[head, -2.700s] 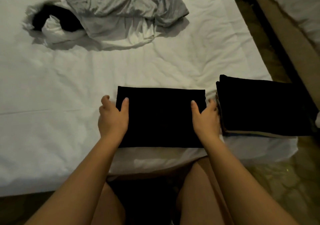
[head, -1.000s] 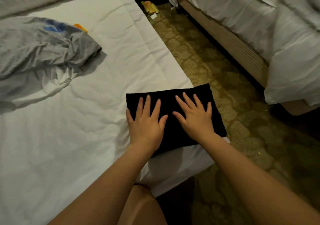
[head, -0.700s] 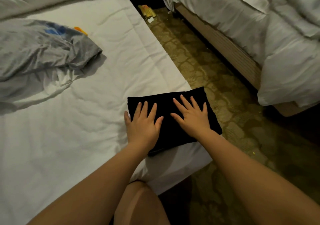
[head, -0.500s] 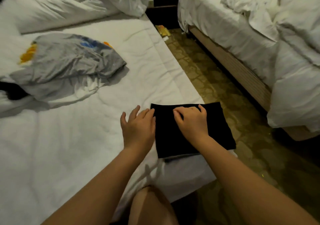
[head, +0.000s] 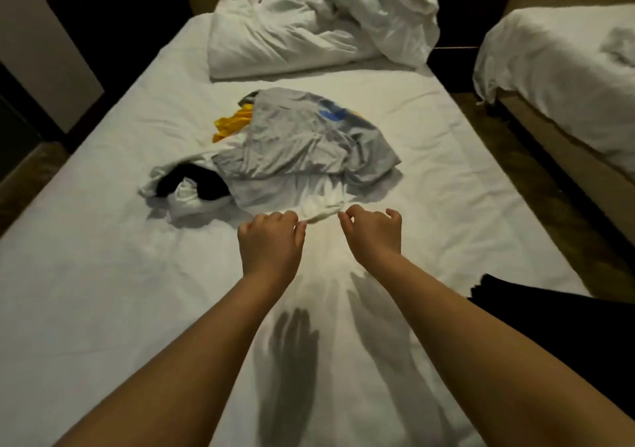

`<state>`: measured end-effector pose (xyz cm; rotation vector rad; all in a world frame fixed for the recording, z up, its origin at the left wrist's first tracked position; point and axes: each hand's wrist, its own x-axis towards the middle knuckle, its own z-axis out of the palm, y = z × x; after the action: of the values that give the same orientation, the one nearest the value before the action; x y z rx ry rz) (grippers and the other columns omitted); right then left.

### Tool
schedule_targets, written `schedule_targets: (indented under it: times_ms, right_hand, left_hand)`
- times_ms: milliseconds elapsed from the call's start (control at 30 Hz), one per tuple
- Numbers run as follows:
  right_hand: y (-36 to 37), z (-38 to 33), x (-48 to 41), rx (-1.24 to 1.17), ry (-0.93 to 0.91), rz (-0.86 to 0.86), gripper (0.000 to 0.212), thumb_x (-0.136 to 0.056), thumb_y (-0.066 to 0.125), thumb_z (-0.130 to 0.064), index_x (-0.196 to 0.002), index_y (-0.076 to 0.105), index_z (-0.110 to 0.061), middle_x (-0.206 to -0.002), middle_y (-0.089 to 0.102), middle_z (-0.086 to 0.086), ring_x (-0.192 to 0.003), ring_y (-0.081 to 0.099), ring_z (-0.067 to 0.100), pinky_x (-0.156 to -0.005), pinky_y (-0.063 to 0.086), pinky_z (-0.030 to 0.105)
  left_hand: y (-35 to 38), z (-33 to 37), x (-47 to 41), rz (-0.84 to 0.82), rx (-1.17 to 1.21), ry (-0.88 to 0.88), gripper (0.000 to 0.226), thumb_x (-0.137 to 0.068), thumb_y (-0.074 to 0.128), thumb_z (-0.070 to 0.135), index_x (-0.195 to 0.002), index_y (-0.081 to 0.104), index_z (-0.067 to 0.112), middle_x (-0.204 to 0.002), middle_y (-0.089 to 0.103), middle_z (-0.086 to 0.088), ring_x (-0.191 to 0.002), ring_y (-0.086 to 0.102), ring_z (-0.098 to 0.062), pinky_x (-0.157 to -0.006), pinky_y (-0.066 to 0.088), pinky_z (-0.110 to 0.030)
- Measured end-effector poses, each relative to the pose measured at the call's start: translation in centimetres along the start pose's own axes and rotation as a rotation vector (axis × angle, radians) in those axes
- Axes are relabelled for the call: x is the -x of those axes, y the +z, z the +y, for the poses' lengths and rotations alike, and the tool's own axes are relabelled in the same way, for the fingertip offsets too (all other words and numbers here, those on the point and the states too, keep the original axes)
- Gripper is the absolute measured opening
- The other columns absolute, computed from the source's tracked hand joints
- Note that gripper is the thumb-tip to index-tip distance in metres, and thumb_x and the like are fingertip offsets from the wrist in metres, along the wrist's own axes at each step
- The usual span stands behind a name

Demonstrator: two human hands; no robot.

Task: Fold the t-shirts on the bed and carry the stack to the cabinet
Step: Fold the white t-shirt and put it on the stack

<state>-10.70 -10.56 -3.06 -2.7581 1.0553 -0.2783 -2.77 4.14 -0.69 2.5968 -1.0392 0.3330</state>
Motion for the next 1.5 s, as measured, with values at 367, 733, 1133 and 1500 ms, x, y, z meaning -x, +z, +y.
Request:
schedule_targets:
  times_ms: [367, 733, 1133, 1500]
  right_hand:
    - [11.3, -4.6, -8.7, -0.036, -0.254, -0.181, 0.043, -0.087, 0.048, -0.057, -0.123, 0.053, -0.034, -0.129, 0.05, -0.001, -0.12, 0.044, 0.022, -0.1, 0.029, 0.039]
    - [10.9, -4.6, -3.9, -0.387, -0.071, -0.1, 0.032, -0.1, 0.028, -0.037, -0.086, 0.05, -0.019, -0.086, 0.061, 0.007, -0.078, 0.055, 0.022, -0.075, 0.049, 0.038]
    - [0.7, -1.4, 7.3, -0.024, -0.354, -0.403, 0.032, -0.092, 0.049, -0.038, -0.124, 0.05, -0.029, -0.121, 0.06, 0.003, -0.107, 0.057, 0.025, -0.088, 0.043, 0.032]
    - [-27.0, -5.8, 2.9, -0.207, -0.449, 0.519, 0.023, -0.089, 0.054, -0.019, -0.105, 0.066, -0.009, -0.101, 0.063, 0.019, -0.092, 0.06, 0.037, -0.07, 0.039, 0.034]
  left_hand:
    - [11.2, -9.0, -5.4, -0.205, 0.082, -0.068, 0.046, -0.092, 0.04, 0.044, -0.131, 0.049, 0.02, -0.132, 0.051, -0.007, -0.113, 0.05, -0.031, -0.087, 0.041, -0.038]
    - [13.3, -8.5, -1.1, -0.026, 0.405, -0.073, 0.022, -0.087, 0.044, 0.036, -0.076, 0.054, 0.019, -0.075, 0.053, -0.003, -0.071, 0.046, -0.025, -0.061, 0.034, -0.032]
    - [1.0, -5.6, 8.5, -0.188, 0.45, 0.014, 0.045, -0.082, 0.026, 0.059, -0.064, 0.047, 0.023, -0.067, 0.058, -0.005, -0.069, 0.048, -0.025, -0.057, 0.029, -0.031]
    - [-27.0, -2.2, -0.7, 0.329, 0.508, 0.163, 0.025, -0.088, 0.061, 0.031, -0.075, 0.057, 0.01, -0.059, 0.048, 0.004, -0.063, 0.047, -0.017, -0.057, 0.025, -0.029]
